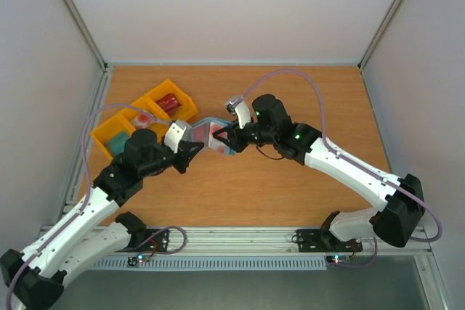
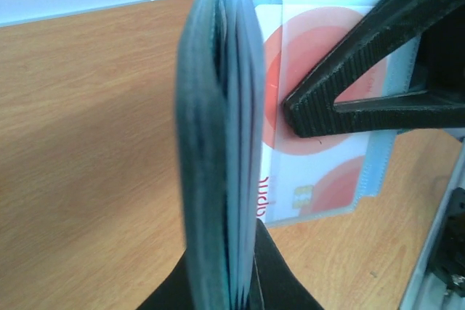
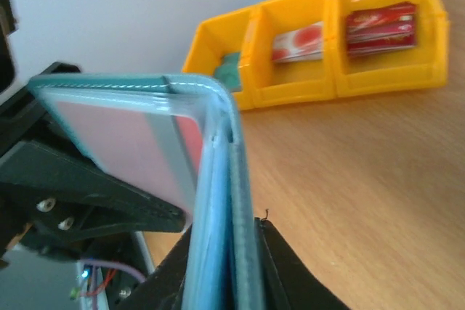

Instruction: Take the credit cards out of the card holder

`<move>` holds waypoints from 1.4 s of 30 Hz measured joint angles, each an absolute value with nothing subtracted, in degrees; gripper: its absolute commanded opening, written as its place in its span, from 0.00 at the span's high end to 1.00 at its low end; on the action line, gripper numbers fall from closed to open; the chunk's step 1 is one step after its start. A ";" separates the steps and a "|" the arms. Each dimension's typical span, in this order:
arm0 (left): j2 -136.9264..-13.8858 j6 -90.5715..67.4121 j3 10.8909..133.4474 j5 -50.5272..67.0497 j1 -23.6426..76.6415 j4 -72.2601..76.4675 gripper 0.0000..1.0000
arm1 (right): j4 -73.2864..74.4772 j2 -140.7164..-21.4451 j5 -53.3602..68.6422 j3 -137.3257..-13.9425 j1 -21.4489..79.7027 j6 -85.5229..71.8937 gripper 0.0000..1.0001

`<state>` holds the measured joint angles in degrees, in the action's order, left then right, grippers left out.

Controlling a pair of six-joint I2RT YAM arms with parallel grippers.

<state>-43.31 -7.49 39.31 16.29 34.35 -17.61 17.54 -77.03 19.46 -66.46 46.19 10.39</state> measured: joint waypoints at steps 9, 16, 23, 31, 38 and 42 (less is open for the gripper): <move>-40.21 -10.20 39.33 31.81 32.77 -14.31 0.53 | 17.63 -73.30 42.48 -62.43 34.61 14.94 0.99; -39.40 -10.15 39.70 40.36 32.10 -11.14 0.45 | 18.90 -69.82 55.92 -62.76 30.89 18.96 0.99; -39.88 -10.15 39.81 42.35 32.01 -7.57 0.10 | 19.84 -69.41 52.49 -63.09 31.35 17.32 0.99; -41.54 -12.53 40.14 39.11 32.10 -6.02 0.62 | 20.12 -70.39 41.80 -65.54 36.71 14.11 0.99; -40.47 -12.95 40.62 38.68 31.70 -6.37 0.74 | 21.43 -70.76 40.71 -66.50 38.33 15.81 0.99; -40.45 -14.02 41.08 41.01 31.44 -6.20 0.78 | 23.77 -70.87 41.69 -67.55 38.37 17.54 0.98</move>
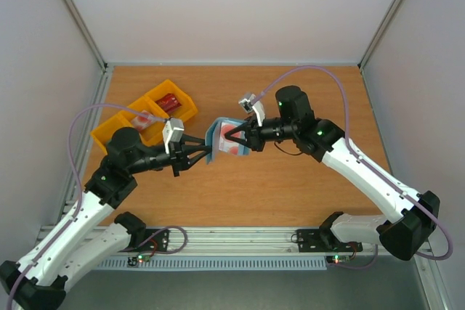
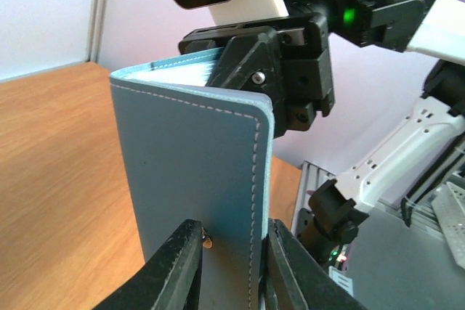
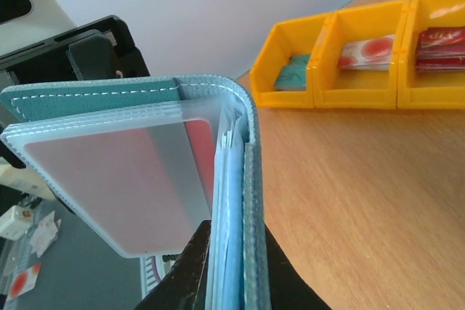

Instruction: Take the credit cards out of the card holder

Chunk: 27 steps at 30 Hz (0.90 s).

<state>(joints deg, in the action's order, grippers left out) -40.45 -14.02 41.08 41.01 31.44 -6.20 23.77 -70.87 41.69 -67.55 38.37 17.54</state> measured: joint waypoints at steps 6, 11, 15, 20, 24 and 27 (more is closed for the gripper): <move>-40.45 -15.70 41.93 45.84 31.18 -4.95 0.78 | 25.76 -70.87 46.76 -69.01 38.17 21.98 0.97; -40.42 -16.05 42.35 44.34 31.20 -4.95 0.63 | 27.16 -70.98 47.72 -70.26 38.20 23.57 0.99; -40.42 -14.13 42.41 40.97 31.22 -5.80 0.55 | 25.67 -71.31 45.36 -70.26 39.48 22.63 0.99; -40.42 -12.93 42.41 38.68 31.64 -7.29 0.41 | 24.80 -72.95 40.75 -71.13 42.28 20.88 0.99; -40.42 -12.01 42.37 37.60 31.62 -7.79 0.39 | 24.95 -73.60 37.80 -72.05 43.99 19.77 0.99; -40.42 -11.73 42.37 36.12 31.64 -7.99 0.44 | 24.95 -74.00 35.94 -73.06 44.66 19.03 0.99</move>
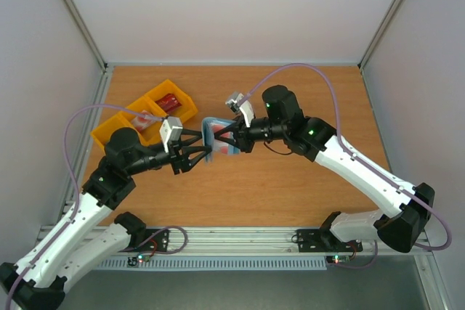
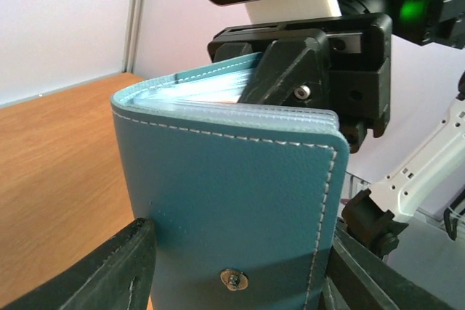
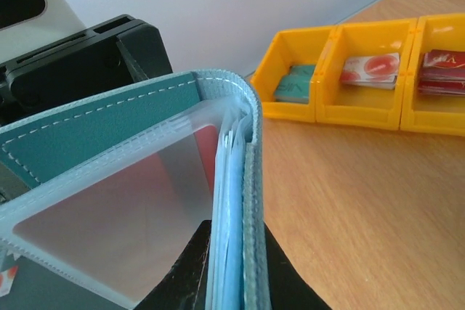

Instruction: Take the credit cards out of the card holder

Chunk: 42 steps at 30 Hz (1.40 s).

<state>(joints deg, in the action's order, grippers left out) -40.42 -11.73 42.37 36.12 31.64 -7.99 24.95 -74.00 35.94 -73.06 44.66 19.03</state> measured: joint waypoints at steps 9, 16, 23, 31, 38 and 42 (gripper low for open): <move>-40.07 -6.83 42.37 26.61 32.23 -12.16 0.40 | 25.93 -74.02 34.22 -73.14 45.56 19.55 0.99; -40.45 -4.25 42.37 22.09 31.88 -14.44 0.57 | 26.72 -73.87 38.15 -73.21 46.22 19.84 0.98; -39.20 -4.34 42.37 29.63 31.90 -14.37 0.94 | 28.14 -73.71 43.13 -73.69 45.84 23.03 0.97; -38.96 -7.55 42.30 32.45 31.53 -15.44 1.00 | 29.10 -72.42 41.25 -73.56 45.30 22.83 0.48; -45.56 6.48 46.06 4.29 32.71 -26.68 1.00 | 25.87 -71.57 21.65 -67.46 46.33 17.82 0.35; -51.64 18.11 50.19 -7.29 34.11 -31.59 1.00 | 24.75 -71.61 15.97 -65.73 46.63 15.42 0.21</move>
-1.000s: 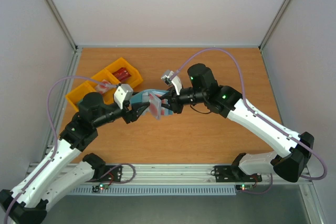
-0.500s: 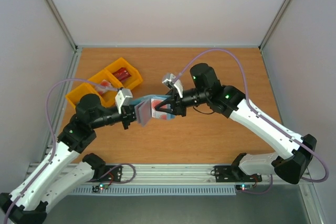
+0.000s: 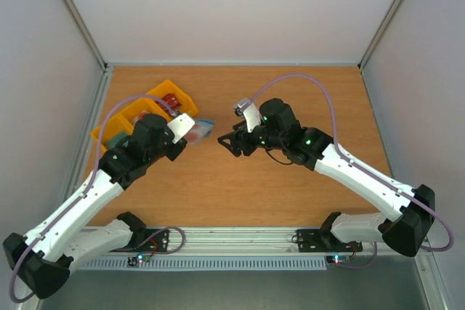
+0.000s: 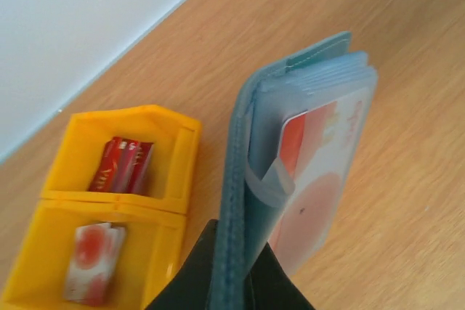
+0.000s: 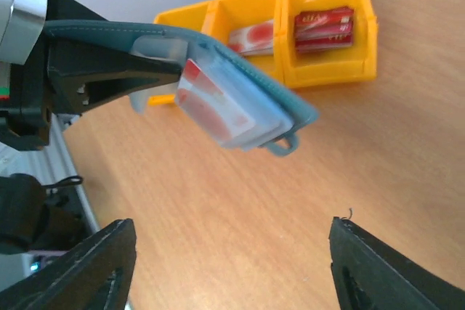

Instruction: Take the credit cards out of the card holder

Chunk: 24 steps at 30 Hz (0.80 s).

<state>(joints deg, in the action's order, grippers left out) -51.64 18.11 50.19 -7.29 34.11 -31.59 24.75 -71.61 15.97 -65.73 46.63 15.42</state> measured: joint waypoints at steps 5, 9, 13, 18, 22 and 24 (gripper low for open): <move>-52.49 18.68 55.66 -3.75 34.04 -37.52 1.00 | 20.69 -70.32 17.02 -63.18 46.52 15.33 0.02; -51.27 12.60 57.36 7.33 33.41 -39.03 1.00 | 19.73 -67.59 20.73 -60.42 44.82 16.69 0.01; -51.00 5.96 57.39 16.16 32.69 -40.10 1.00 | 19.44 -65.10 26.00 -58.65 41.78 16.97 0.02; -50.52 -1.19 55.68 24.45 31.53 -37.78 1.00 | 16.51 -65.41 34.11 -58.43 41.60 17.04 0.04; -49.63 -6.42 52.66 29.32 30.30 -35.35 1.00 | 14.44 -66.13 38.46 -58.04 41.60 17.21 0.33; -49.17 -8.58 51.70 31.53 29.69 -34.33 1.00 | 14.28 -66.81 40.10 -58.04 41.60 17.56 0.51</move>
<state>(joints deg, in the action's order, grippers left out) -49.17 -8.58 51.70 31.53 29.69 -34.33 14.28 -66.81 40.10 -58.04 41.60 17.56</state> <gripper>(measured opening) 0.036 0.733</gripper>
